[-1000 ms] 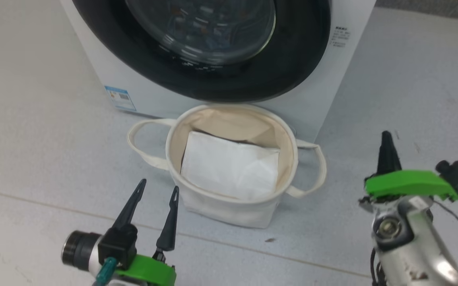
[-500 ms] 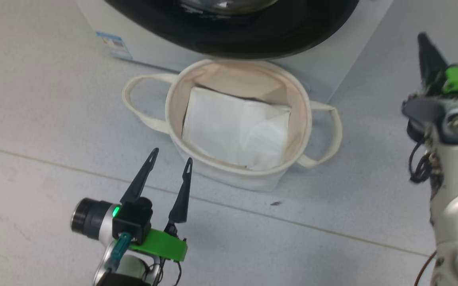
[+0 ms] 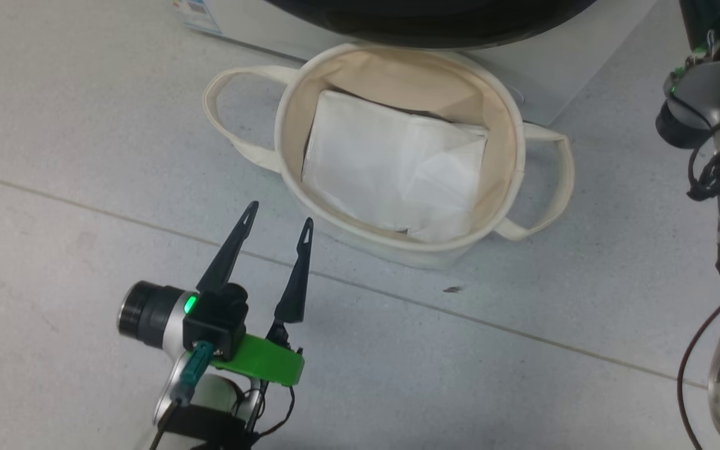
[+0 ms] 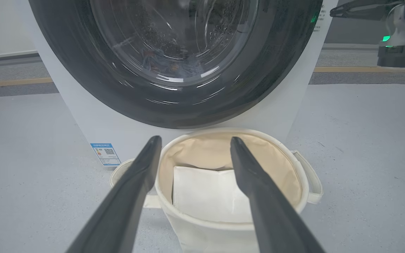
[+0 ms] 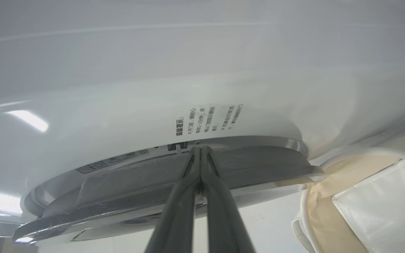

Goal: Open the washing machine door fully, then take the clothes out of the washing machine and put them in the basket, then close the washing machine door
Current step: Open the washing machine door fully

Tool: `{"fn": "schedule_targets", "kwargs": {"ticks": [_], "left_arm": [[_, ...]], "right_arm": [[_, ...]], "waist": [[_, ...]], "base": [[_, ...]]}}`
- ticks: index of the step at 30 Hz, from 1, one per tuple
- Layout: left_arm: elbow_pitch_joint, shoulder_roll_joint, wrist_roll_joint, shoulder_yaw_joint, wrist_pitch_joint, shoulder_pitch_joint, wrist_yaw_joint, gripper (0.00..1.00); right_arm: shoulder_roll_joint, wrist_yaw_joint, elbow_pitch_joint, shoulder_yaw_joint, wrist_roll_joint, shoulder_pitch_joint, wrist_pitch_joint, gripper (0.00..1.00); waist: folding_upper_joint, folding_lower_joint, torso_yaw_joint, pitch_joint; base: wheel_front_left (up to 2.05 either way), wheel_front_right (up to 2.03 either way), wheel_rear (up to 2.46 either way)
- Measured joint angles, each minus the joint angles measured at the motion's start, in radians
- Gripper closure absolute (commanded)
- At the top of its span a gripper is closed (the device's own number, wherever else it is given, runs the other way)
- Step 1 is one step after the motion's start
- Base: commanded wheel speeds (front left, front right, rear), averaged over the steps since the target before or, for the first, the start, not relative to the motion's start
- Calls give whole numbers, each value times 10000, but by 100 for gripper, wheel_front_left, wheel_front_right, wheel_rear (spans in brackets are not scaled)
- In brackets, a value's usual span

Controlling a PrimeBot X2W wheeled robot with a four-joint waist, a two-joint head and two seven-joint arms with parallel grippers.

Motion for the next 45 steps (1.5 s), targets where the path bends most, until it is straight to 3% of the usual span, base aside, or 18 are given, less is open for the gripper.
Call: {"fn": "schedule_targets", "kwargs": {"ticks": [18, 26, 30, 45], "left_arm": [[-270, -161, 73, -192, -61, -626, -6, 0], [-247, -211, 73, -265, -61, -795, 0, 0], [-245, -226, 71, -265, -61, -790, 4, 0], [-77, -230, -35, -69, -61, -110, 17, 0]], "right_arm": [[-174, 0, 1457, 255, -40, -1653, 895, 100], [-385, -38, 1542, 211, 357, -1592, 2330, 100], [-311, -38, 1532, 324, 353, -1578, 2539, 100], [685, -36, 723, 938, 330, 1005, 3356, 100]], "waist": [[0, 1, 362, 969], [0, 1, 527, 989], [0, 0, 588, 873], [0, 0, 586, -550]], "base": [[0, 0, 0], [0, 0, 0], [0, 0, 0], [0, 0, 0]]}}
